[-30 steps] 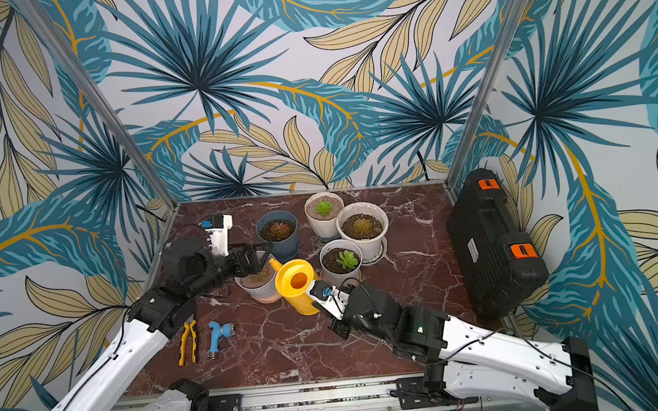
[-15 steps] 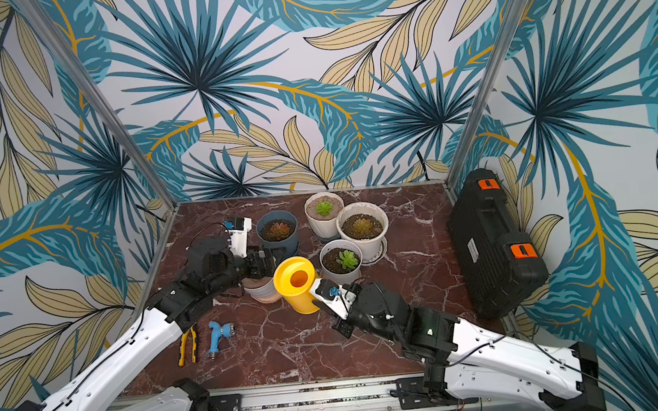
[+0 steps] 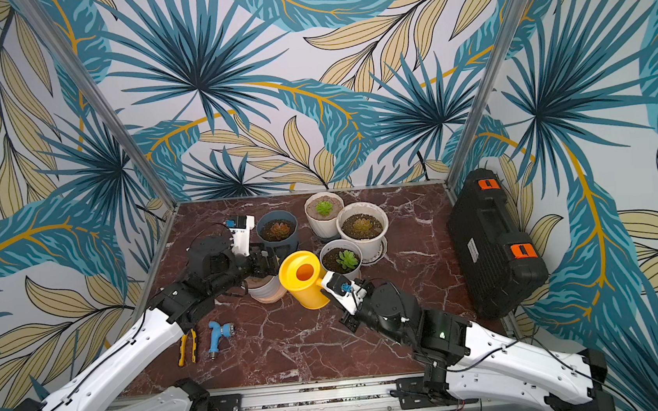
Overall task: Water the succulent around the soil edge
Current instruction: Pick up the watering can from the center of the board.
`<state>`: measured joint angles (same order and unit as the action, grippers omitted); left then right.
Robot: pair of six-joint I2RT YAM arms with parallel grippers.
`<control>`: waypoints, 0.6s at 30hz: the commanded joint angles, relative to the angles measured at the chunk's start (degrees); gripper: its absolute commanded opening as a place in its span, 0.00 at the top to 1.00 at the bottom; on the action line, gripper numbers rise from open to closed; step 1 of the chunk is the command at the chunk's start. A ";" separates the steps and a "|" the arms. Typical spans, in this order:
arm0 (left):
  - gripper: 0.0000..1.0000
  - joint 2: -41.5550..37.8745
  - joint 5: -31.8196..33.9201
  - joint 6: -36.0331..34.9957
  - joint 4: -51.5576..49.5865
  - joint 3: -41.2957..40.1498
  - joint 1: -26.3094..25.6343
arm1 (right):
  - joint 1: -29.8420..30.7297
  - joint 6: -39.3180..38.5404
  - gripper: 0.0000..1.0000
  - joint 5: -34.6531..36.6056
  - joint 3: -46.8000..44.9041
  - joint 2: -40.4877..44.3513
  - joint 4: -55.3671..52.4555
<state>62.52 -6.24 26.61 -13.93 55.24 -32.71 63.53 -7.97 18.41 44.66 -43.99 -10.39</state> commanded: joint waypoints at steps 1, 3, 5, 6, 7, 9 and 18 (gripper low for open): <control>0.00 0.54 0.18 -1.03 -3.78 -1.23 -0.07 | -0.06 0.54 1.00 5.84 0.87 2.14 12.14; 0.00 0.26 0.26 -1.64 -4.17 -1.13 -0.10 | -0.06 0.55 1.00 6.32 0.95 2.53 11.68; 0.00 -0.32 1.76 -3.50 -5.69 0.17 -0.08 | -0.02 0.69 1.00 5.99 1.26 2.29 10.19; 0.00 -0.73 3.14 -4.42 -6.90 0.95 -0.07 | -0.05 0.82 1.00 5.55 1.36 2.17 9.17; 0.00 -1.38 4.92 -5.38 -8.30 1.98 -0.12 | 0.01 0.98 1.00 4.86 1.31 2.00 8.06; 0.00 -3.10 8.44 -6.71 -9.52 2.86 0.01 | -0.06 1.36 1.00 3.79 0.99 1.74 5.90; 0.00 -10.81 14.90 -10.81 -14.68 4.93 1.48 | -0.07 2.36 1.00 5.69 0.60 4.55 0.03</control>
<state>53.63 5.21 18.68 -23.66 56.71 -31.79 63.61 -6.66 21.12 44.66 -41.67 -11.53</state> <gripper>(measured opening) 0.999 0.159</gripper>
